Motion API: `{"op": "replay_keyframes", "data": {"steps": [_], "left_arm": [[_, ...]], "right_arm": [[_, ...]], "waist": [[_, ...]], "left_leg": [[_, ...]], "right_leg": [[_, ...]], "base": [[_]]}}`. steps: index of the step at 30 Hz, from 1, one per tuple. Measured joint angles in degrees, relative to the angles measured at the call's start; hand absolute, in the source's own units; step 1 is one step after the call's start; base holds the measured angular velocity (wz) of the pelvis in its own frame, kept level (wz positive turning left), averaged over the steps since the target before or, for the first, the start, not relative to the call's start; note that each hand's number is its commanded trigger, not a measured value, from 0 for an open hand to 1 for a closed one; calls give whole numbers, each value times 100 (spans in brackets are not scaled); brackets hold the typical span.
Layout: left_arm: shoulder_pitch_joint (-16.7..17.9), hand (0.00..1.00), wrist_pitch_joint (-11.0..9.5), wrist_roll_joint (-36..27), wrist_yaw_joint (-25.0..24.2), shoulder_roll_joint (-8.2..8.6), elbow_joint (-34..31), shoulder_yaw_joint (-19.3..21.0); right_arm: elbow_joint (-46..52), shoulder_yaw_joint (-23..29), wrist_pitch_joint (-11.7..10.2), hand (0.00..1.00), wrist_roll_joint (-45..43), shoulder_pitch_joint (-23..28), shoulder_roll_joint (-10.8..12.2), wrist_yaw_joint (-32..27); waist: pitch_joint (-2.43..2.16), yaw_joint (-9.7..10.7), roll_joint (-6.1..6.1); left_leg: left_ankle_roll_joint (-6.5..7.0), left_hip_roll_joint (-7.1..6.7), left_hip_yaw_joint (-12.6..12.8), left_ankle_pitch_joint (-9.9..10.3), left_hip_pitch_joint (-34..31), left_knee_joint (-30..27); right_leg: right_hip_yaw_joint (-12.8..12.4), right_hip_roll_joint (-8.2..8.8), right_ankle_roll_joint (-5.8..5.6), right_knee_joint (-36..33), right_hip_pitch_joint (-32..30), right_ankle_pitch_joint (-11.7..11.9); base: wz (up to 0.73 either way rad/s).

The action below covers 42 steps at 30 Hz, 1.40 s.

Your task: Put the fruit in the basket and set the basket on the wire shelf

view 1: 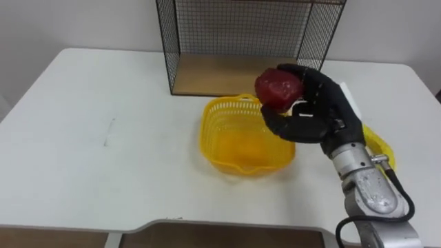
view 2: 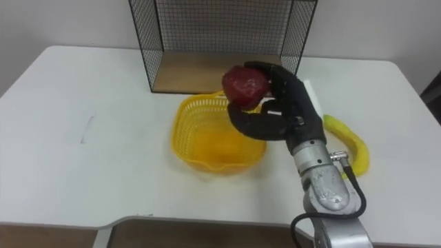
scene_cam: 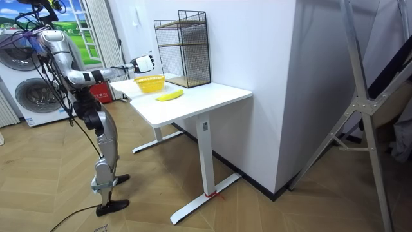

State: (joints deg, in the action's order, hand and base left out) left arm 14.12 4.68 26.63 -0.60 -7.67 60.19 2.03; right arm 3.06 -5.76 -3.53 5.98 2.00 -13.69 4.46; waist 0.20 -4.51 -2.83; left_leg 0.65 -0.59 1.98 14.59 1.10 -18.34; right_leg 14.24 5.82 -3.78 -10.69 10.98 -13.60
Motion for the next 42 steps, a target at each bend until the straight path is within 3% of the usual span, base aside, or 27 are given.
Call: {"op": "replay_keyframes", "data": {"steps": [5,7,8,25,42], "left_arm": [[-127,0,0,-7,-1,-29,17,-5],[-128,0,0,-8,2,-43,17,-10],[-126,0,1,-8,4,-56,17,-12],[-203,0,6,-13,17,-80,203,-27],[-236,0,27,-12,17,-78,286,-47]], "right_arm": [[1,-42,119,100,-412,-3,-23,181],[1,-125,137,17,-510,-4,-22,209],[2,-177,186,0,-580,-6,-22,229],[1,-200,361,0,-747,-8,-38,396],[1,-202,380,0,-851,-8,-20,448]], "waist": [[-9,-85,-52],[-8,-82,-56],[-7,-78,-58],[31,-58,-34],[13,-55,-48]], "left_leg": [[2,-1,24,-1,-28,2],[3,-2,31,-2,-26,-9],[3,-2,32,-2,-25,-7],[3,-1,31,-1,-44,29],[4,-1,31,-2,-38,-3]], "right_leg": [[0,3,-11,8,-6,25],[-4,6,-13,10,-7,28],[-4,7,-13,11,-8,29],[-2,6,-13,13,-8,28],[-5,6,-13,12,-8,28]], "base": [[0],[0],[0],[0],[0]]}}
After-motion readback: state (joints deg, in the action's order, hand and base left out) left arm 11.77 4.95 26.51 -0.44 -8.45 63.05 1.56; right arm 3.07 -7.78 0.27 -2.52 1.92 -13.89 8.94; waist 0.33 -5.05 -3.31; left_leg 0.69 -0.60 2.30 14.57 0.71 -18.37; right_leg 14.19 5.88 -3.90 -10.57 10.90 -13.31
